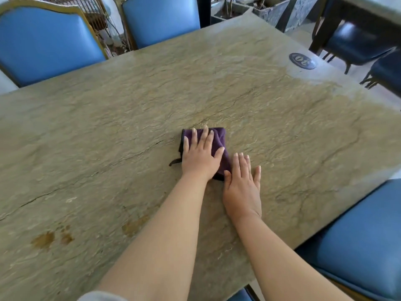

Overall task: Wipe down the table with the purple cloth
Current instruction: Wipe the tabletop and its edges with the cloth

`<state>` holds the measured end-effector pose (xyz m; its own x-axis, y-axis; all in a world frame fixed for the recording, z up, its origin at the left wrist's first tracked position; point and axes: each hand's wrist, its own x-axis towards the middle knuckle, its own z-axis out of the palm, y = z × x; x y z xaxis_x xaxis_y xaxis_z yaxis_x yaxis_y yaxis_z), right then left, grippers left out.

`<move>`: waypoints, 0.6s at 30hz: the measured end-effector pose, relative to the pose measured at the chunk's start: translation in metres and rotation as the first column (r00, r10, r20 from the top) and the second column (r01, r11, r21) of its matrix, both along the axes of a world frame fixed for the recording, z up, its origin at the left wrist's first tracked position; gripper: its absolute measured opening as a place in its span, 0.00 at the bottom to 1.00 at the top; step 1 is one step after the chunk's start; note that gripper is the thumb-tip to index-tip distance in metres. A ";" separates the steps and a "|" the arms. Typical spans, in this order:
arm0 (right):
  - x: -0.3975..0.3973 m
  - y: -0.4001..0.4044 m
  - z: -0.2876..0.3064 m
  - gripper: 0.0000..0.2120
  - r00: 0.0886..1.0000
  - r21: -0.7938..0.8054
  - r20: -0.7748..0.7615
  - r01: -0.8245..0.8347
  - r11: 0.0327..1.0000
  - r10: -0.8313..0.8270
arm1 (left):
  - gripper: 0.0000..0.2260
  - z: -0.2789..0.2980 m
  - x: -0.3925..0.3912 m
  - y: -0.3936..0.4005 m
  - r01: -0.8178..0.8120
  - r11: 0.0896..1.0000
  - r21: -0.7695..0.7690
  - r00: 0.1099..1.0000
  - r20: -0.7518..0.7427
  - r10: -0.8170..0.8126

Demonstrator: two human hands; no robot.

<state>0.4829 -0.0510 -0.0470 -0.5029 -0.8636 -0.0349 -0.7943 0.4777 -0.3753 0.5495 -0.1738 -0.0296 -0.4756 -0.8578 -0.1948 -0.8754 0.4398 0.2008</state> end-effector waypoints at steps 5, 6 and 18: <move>0.002 -0.002 -0.001 0.27 0.998 0.026 -0.055 -0.019 0.999 0.021 | 0.30 0.000 0.046 -0.036 -0.230 0.973 -0.032 0.962 0.146 0.232; 0.002 -0.002 0.000 0.26 0.998 0.034 -0.053 -0.023 0.999 0.025 | 0.30 0.000 0.056 -0.034 -0.263 0.964 -0.027 0.953 0.149 0.264; 0.023 -0.004 0.013 0.26 0.998 0.089 -0.055 0.032 0.996 -0.027 | 0.32 -0.006 0.164 0.070 0.038 0.984 -0.175 0.988 0.153 -0.011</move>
